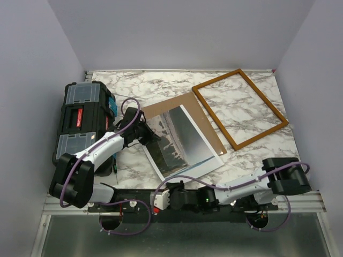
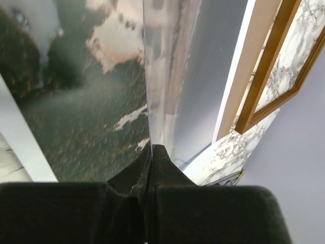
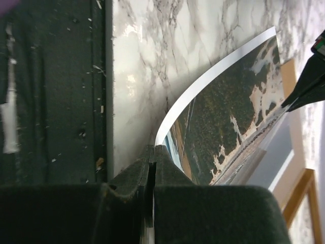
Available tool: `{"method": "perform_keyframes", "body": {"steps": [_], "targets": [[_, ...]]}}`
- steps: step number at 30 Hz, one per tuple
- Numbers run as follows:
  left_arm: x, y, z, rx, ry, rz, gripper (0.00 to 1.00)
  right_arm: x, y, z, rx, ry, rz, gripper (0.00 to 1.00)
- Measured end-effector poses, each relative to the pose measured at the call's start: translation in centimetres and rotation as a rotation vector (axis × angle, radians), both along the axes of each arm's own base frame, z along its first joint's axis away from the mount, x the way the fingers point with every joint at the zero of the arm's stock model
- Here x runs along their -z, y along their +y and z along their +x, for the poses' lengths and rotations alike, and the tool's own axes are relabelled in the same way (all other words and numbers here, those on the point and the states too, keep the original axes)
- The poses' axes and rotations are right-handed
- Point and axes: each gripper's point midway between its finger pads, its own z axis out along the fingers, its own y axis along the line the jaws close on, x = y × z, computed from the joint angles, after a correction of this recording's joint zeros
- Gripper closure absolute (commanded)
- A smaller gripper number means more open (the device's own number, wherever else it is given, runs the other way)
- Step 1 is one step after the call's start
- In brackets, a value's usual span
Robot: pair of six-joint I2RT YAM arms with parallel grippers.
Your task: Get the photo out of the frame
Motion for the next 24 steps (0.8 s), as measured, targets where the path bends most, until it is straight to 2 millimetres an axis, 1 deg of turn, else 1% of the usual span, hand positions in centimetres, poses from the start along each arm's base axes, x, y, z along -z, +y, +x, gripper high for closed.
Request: {"method": "perform_keyframes", "body": {"steps": [3,5,8,11,13,19,24], "targets": [[-0.4,-0.1,0.2,0.006,-0.01,0.004,1.0,-1.3,-0.2,-1.2,-0.012,0.094,0.011,1.0],[-0.6,-0.1,0.3,0.009,-0.013,0.005,1.0,-1.8,-0.7,-1.9,-0.027,0.152,0.003,1.0],[-0.2,-0.1,0.4,0.012,-0.005,0.011,1.0,-2.7,-1.6,-3.2,-0.055,0.232,-0.011,1.0],[0.3,-0.1,0.4,0.012,0.009,0.018,1.0,-4.6,-2.1,-4.4,-0.085,0.308,-0.003,1.0],[0.7,0.0,0.4,0.012,0.017,0.027,1.0,-6.4,-2.2,-5.2,-0.107,0.356,0.016,1.0],[1.9,0.2,0.4,0.012,0.041,0.053,1.0,-13.8,-1.9,-7.6,-0.187,0.488,0.109,1.0],[2.4,0.4,0.5,0.011,0.047,0.067,1.0,-19.1,-2.6,-9.0,-0.238,0.567,0.158,1.0]]}}
